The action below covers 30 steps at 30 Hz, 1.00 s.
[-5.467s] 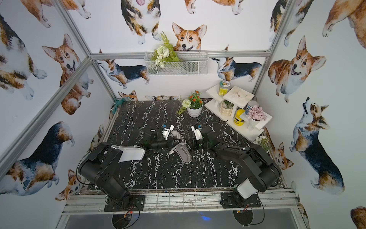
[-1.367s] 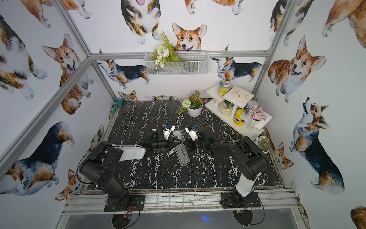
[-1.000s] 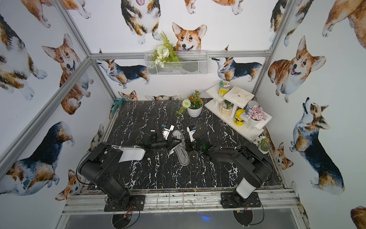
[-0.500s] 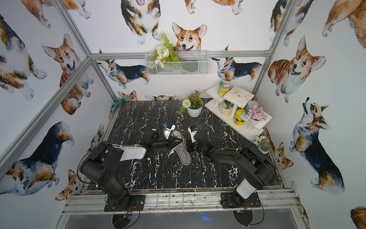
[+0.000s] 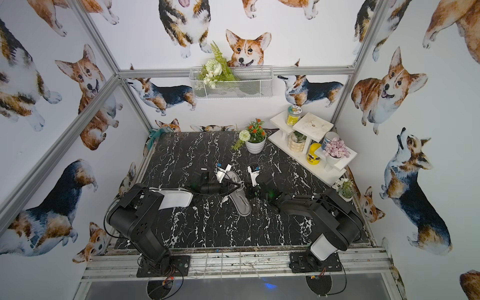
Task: Tie the shoes
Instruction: Cross the shoelace with the shoelace.
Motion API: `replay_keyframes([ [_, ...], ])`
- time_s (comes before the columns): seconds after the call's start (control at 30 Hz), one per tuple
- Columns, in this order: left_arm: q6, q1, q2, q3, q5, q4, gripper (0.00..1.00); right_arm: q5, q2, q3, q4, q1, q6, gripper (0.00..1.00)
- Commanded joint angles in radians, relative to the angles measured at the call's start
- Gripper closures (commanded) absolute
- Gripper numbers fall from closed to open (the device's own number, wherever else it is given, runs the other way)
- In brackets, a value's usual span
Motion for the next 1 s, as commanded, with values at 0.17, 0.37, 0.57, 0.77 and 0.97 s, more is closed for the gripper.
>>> replay_keyframes([
  [0.17, 0.044, -0.01, 0.026, 0.021, -0.045, -0.052, 0.83, -0.02, -0.01, -0.015, 0.052, 0.0, -0.007, 1.0],
  [0.37, 0.043, -0.015, 0.037, 0.068, -0.076, -0.06, 0.98, -0.058, -0.021, -0.039, 0.077, 0.0, -0.019, 1.0],
  [0.57, 0.074, -0.022, 0.041, 0.074, -0.097, -0.087, 1.0, -0.131, -0.056, -0.061, 0.059, -0.008, -0.076, 0.92],
  [0.77, 0.119, -0.025, 0.027, 0.074, -0.085, -0.113, 1.0, -0.305, -0.094, -0.078, 0.058, -0.098, -0.093, 0.67],
  [0.97, 0.139, -0.028, 0.03, 0.076, -0.069, -0.126, 1.0, -0.498, -0.036, -0.005, 0.023, -0.162, -0.147, 0.49],
])
